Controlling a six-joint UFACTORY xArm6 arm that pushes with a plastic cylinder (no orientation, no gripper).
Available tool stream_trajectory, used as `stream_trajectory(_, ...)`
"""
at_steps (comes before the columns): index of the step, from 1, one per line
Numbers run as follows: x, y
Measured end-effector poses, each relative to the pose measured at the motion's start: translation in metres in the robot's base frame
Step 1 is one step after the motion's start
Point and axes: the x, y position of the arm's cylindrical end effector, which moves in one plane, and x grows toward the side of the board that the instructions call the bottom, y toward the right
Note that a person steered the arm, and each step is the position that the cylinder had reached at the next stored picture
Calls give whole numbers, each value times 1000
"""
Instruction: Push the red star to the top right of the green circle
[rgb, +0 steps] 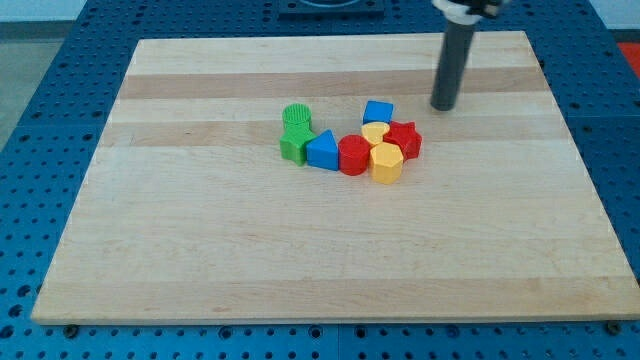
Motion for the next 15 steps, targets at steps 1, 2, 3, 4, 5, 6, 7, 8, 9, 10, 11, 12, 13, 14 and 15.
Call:
stream_trajectory(1,55,5)
stream_trajectory(2,110,-12)
stream_trajectory(3,120,-61)
stream_trajectory(4,110,-84)
stream_trajectory(5,97,-79)
stream_trajectory(6,84,-64)
stream_trajectory(7,74,-50)
stream_trajectory(8,54,-49)
stream_trajectory(9,31,-48)
stream_trajectory(10,7,-48)
stream_trajectory(11,-20,-48)
stream_trajectory(12,-44,-49)
stream_trajectory(13,-47,-60)
stream_trajectory(14,-50,-47)
stream_trajectory(15,-50,-14)
